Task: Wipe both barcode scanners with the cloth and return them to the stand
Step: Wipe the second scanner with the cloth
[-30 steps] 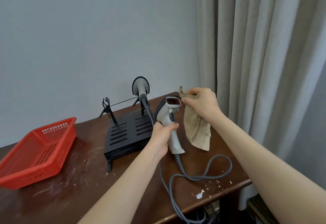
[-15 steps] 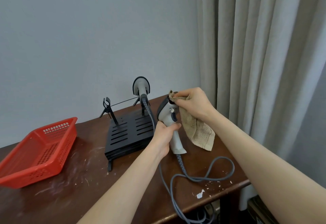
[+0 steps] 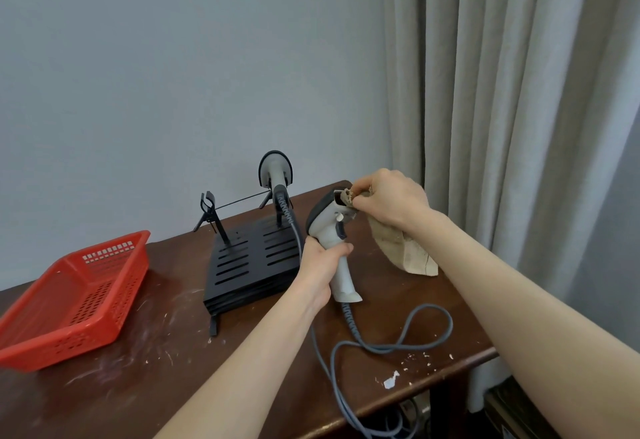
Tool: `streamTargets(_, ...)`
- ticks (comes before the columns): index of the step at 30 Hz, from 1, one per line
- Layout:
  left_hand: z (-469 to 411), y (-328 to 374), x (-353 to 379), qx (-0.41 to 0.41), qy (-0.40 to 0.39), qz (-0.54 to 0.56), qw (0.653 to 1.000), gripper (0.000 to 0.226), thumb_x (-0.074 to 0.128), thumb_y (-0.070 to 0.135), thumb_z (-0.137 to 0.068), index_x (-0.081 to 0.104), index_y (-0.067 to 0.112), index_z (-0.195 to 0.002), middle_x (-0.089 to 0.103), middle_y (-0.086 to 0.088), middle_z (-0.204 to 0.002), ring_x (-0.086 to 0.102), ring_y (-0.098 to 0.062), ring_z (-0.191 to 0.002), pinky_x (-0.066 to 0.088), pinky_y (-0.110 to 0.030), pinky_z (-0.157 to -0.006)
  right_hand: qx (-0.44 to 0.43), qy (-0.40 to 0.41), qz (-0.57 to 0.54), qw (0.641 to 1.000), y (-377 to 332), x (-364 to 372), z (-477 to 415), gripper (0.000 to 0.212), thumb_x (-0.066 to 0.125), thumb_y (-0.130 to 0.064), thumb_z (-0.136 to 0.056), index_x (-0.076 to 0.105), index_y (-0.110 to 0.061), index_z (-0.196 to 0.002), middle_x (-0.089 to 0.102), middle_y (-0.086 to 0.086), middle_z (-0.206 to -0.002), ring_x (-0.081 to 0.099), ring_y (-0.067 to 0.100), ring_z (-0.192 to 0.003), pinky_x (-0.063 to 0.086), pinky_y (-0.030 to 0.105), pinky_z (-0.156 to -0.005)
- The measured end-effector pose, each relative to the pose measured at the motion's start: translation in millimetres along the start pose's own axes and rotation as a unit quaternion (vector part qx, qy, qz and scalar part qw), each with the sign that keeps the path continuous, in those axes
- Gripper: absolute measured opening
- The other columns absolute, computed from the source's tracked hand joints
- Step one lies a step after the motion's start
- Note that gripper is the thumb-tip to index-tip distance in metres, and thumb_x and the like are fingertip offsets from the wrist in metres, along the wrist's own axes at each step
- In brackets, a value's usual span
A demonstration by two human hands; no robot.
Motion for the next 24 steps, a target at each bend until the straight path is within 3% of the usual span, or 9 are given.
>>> streamTargets(4,1,0,0,-0.009,-0.011,0.017,1.000,0.042,0.069,0.002,-0.081,0.050,0.010,-0.118,0.059,-0.008,-0.103,0.058,-0.020,-0.087,0.048,-0.032,-0.076,0.057,0.025,0.116,0.991,10,-2,-4,0.031,0.051,-0.022,-0.085,0.070,-0.032,-0.108,0.067,0.004,-0.105,0.063,0.031,-0.096,0.041,0.029,-0.069)
streamTargets(7,-1,3,-2,-0.020,-0.008,0.035,0.999,0.038,0.068,0.002,-0.082,0.050,0.008,-0.115,0.058,-0.008,-0.099,0.057,-0.019,-0.084,0.048,-0.034,-0.077,0.099,0.053,0.056,0.992,19,-6,-2,0.032,0.051,-0.022,-0.085,0.068,-0.028,-0.112,0.068,0.006,-0.107,0.062,0.032,-0.098,0.040,0.029,-0.070)
streamTargets(10,-2,3,-5,-0.022,-0.004,0.038,0.999,0.036,0.068,0.001,-0.081,0.050,0.007,-0.112,0.058,-0.008,-0.100,0.057,-0.020,-0.086,0.048,-0.034,-0.078,0.044,0.059,-0.072,0.995,11,-4,1,0.025,0.055,-0.025,-0.082,0.071,-0.032,-0.099,0.069,0.001,-0.088,0.061,0.026,-0.090,0.040,0.027,-0.068)
streamTargets(12,0,2,-5,-0.025,-0.005,0.044,0.999,0.037,0.068,0.001,-0.081,0.050,0.006,-0.113,0.059,-0.010,-0.102,0.058,-0.021,-0.087,0.048,-0.033,-0.076,-0.009,0.040,-0.126,0.991,0,1,3,0.019,0.059,-0.024,-0.082,0.072,-0.032,-0.093,0.065,-0.005,-0.071,0.058,0.018,-0.073,0.042,0.027,-0.063)
streamTargets(15,2,1,-4,-0.025,-0.006,0.057,0.998,0.039,0.069,0.001,-0.081,0.049,0.006,-0.114,0.061,-0.013,-0.105,0.060,-0.024,-0.090,0.050,-0.033,-0.074,-0.043,-0.004,-0.112,0.993,-8,11,3,0.019,0.059,-0.024,-0.084,0.072,-0.033,-0.094,0.059,-0.011,-0.064,0.051,0.008,-0.058,0.039,0.025,-0.056)
streamTargets(18,3,1,-6,-0.026,-0.001,0.050,0.998,0.038,0.069,0.001,-0.081,0.050,0.006,-0.113,0.060,-0.012,-0.105,0.058,-0.022,-0.089,0.048,-0.034,-0.078,0.015,0.031,0.011,0.999,6,10,0,0.028,0.053,-0.025,-0.084,0.071,-0.033,-0.103,0.068,-0.002,-0.092,0.063,0.026,-0.088,0.047,0.029,-0.070)
streamTargets(20,4,2,-8,-0.026,-0.001,0.057,0.998,0.035,0.068,0.000,-0.082,0.051,0.007,-0.111,0.060,-0.010,-0.099,0.058,-0.020,-0.085,0.048,-0.034,-0.077,0.063,0.061,0.021,0.996,18,5,0,0.031,0.050,-0.022,-0.084,0.071,-0.029,-0.106,0.070,0.005,-0.104,0.063,0.033,-0.095,0.050,0.033,-0.077)
streamTargets(22,3,3,-8,-0.024,0.000,0.060,0.998,0.036,0.068,0.001,-0.082,0.051,0.006,-0.113,0.059,-0.009,-0.099,0.058,-0.020,-0.086,0.048,-0.033,-0.076,0.062,0.075,-0.050,0.994,19,3,1,0.029,0.051,-0.022,-0.084,0.072,-0.028,-0.103,0.071,0.005,-0.096,0.063,0.030,-0.093,0.052,0.035,-0.078)
streamTargets(24,4,5,-5,-0.018,-0.004,0.053,0.998,0.040,0.068,0.001,-0.081,0.050,0.005,-0.116,0.060,-0.012,-0.105,0.059,-0.022,-0.090,0.049,-0.033,-0.077,0.003,0.062,-0.098,0.993,7,6,2,0.025,0.054,-0.021,-0.083,0.074,-0.028,-0.099,0.069,0.001,-0.083,0.062,0.025,-0.087,0.053,0.035,-0.078)
Point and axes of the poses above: each hand's wrist, its own z-axis away from the middle knuckle, its own x-axis out of the palm, y = z × x, the point moved 4 cm from there along -z, towards the middle knuckle
